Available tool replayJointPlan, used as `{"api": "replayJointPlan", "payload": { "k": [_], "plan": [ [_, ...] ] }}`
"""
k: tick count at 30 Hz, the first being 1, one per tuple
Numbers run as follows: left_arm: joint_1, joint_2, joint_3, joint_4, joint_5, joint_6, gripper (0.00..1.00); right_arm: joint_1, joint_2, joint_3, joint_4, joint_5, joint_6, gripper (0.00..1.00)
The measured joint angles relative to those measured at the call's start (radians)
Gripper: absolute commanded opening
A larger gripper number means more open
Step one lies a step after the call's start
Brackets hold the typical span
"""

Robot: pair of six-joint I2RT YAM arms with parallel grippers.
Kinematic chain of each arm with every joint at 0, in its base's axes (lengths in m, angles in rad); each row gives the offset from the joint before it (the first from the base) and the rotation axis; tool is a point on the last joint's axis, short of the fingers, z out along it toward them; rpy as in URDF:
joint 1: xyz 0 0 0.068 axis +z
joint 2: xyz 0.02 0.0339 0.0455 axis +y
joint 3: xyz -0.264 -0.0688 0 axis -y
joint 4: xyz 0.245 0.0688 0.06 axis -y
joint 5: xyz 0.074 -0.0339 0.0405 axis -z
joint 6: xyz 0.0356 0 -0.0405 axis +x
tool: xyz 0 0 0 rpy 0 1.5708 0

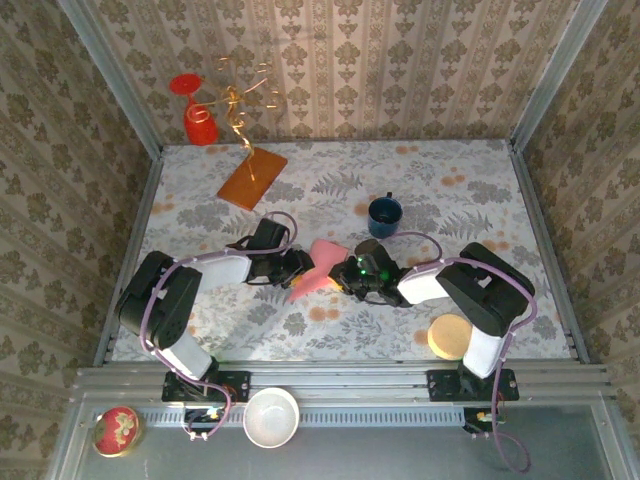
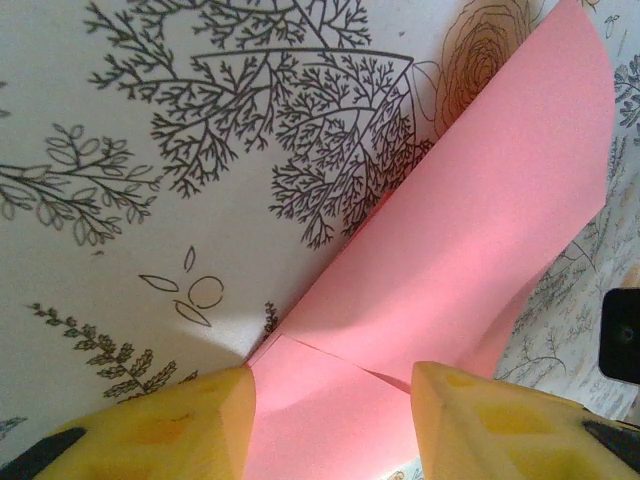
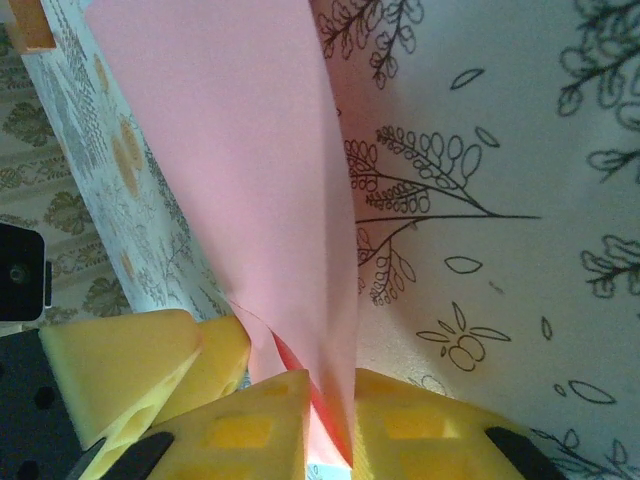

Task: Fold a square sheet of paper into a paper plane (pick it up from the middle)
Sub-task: Fold the wing for the fifth time at the center of the table.

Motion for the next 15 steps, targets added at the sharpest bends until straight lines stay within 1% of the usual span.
{"api": "replayJointPlan", "payload": {
  "k": [6, 9, 13, 15],
  "plan": [
    [0.000, -0.018, -0.009, -0.010, -0.001, -0.006, 0.50, 0.000, 0.000, -0.002, 0.008, 0.007, 0.000, 0.07],
    [0.000, -0.035, -0.012, -0.027, -0.006, -0.002, 0.52, 0.000, -0.002, -0.002, 0.006, 0.018, -0.001, 0.06],
    [-0.016, -0.089, -0.010, -0.073, -0.047, 0.059, 0.55, -0.002, -0.040, -0.015, -0.014, 0.033, -0.013, 0.06],
    [-0.049, -0.120, 0.006, -0.105, -0.084, 0.116, 0.57, -0.006, -0.080, -0.023, -0.042, 0.045, -0.027, 0.06]
  ]
}}
